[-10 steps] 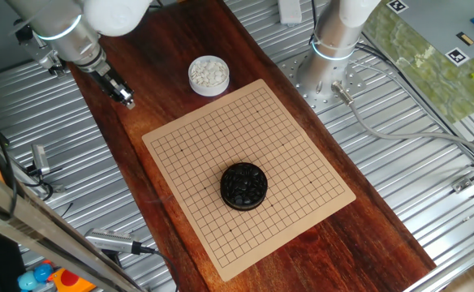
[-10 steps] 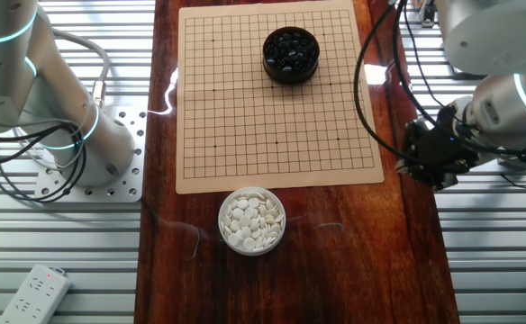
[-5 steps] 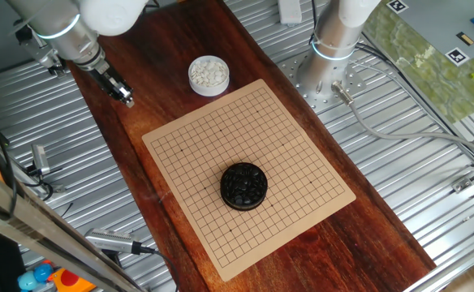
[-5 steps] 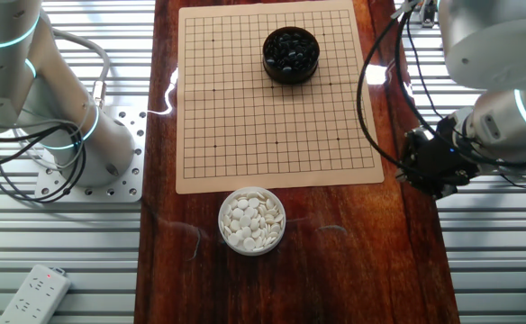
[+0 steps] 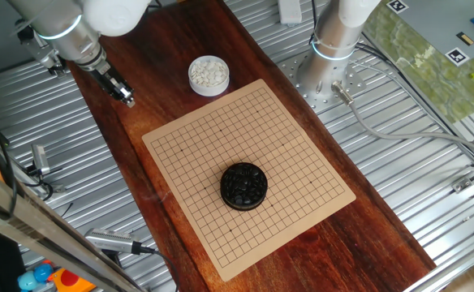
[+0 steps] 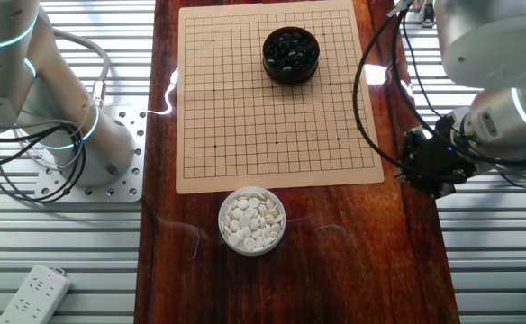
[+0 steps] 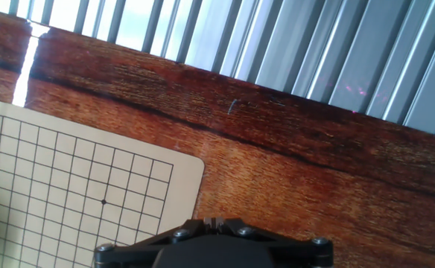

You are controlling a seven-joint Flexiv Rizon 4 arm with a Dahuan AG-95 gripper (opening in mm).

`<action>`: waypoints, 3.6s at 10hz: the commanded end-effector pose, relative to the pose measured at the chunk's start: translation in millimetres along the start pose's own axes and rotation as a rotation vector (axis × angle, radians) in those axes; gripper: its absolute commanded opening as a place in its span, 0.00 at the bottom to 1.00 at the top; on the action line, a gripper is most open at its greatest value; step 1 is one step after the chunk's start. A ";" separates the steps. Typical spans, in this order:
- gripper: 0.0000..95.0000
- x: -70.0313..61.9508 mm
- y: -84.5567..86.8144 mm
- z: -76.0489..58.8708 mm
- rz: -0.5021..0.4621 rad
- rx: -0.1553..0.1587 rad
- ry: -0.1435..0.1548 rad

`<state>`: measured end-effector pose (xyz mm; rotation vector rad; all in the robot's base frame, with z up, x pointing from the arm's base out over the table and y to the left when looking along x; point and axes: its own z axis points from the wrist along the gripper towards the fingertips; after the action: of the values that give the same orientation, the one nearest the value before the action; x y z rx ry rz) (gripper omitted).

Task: Play the first move as black on the 3-4 point in the upper right corner of the Go board

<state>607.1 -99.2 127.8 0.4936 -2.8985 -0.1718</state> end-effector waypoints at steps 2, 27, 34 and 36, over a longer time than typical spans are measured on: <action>0.00 0.0 -0.1 -0.1 -0.004 -0.002 -0.002; 0.00 0.0 -0.1 -0.1 -0.025 -0.018 -0.009; 0.00 3.8 3.0 -6.2 -0.003 -0.022 -0.009; 0.00 10.7 14.6 -1.0 -0.002 -0.023 -0.013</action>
<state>594.0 -88.1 132.5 0.4944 -2.9005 -0.2132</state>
